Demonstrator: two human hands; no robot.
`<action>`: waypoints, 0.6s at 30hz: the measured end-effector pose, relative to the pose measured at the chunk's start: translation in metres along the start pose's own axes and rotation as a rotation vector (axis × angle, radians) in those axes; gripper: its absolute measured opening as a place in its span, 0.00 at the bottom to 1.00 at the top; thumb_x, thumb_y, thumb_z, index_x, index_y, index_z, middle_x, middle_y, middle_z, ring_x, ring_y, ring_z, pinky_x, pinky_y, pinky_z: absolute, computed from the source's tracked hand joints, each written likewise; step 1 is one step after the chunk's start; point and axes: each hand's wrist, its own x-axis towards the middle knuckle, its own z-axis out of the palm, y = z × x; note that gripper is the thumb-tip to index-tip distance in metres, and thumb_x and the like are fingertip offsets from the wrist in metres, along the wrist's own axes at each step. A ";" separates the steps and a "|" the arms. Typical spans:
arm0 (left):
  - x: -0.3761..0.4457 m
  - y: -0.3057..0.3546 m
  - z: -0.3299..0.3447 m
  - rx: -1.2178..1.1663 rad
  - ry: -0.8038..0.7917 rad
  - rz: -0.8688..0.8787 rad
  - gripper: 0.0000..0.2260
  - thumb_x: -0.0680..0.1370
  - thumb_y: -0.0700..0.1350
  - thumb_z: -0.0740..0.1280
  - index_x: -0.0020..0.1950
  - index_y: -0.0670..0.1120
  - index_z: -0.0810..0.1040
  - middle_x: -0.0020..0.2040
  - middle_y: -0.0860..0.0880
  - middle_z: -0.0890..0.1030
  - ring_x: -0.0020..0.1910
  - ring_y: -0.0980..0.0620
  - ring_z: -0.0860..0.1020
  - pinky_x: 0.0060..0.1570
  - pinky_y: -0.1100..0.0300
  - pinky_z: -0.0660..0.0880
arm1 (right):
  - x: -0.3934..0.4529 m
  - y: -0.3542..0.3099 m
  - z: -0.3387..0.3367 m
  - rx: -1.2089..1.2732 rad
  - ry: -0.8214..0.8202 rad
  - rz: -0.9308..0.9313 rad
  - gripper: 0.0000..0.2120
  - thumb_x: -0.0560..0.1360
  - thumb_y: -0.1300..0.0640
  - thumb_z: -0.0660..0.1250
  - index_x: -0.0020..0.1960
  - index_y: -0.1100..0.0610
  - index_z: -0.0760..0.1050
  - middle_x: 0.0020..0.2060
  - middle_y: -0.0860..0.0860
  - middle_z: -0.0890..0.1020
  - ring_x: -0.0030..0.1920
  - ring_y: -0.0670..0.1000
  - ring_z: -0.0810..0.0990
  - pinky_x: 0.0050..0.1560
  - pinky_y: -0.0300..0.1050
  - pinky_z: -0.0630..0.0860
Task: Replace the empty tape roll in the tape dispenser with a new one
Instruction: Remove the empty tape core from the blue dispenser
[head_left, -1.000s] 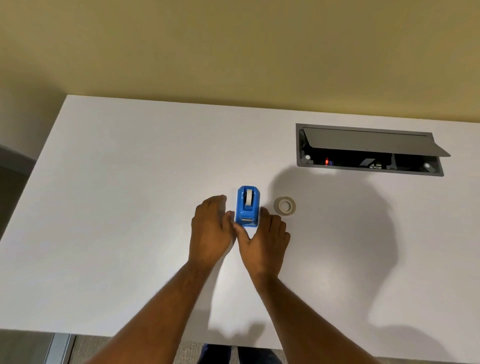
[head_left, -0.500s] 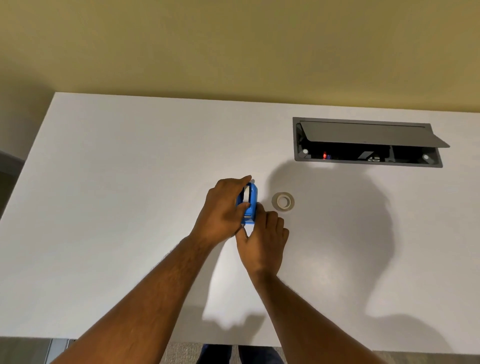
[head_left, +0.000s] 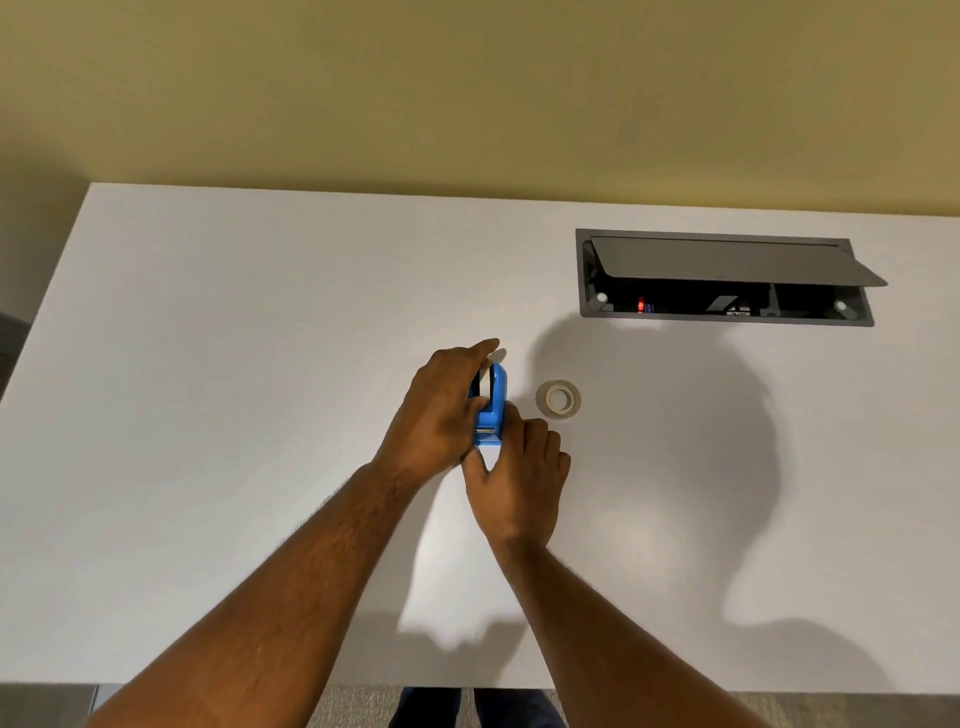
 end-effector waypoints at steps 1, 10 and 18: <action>0.000 0.001 -0.001 -0.009 -0.018 0.008 0.26 0.79 0.41 0.69 0.76 0.52 0.66 0.68 0.49 0.76 0.64 0.50 0.74 0.59 0.64 0.63 | 0.000 0.000 0.000 0.001 0.001 0.001 0.28 0.72 0.36 0.67 0.64 0.53 0.72 0.46 0.49 0.77 0.46 0.48 0.74 0.47 0.44 0.72; 0.005 -0.004 -0.002 0.087 -0.031 -0.018 0.27 0.77 0.47 0.71 0.74 0.48 0.68 0.68 0.47 0.75 0.64 0.48 0.74 0.61 0.62 0.65 | 0.000 0.000 0.000 0.000 -0.005 -0.005 0.30 0.72 0.35 0.67 0.65 0.54 0.72 0.46 0.50 0.78 0.46 0.48 0.74 0.47 0.44 0.73; 0.011 -0.002 -0.004 0.173 -0.029 0.065 0.16 0.76 0.46 0.71 0.62 0.44 0.77 0.55 0.46 0.79 0.53 0.48 0.75 0.53 0.56 0.74 | -0.001 0.001 0.002 -0.003 -0.006 -0.006 0.31 0.72 0.33 0.65 0.65 0.53 0.72 0.46 0.50 0.78 0.46 0.48 0.75 0.48 0.44 0.73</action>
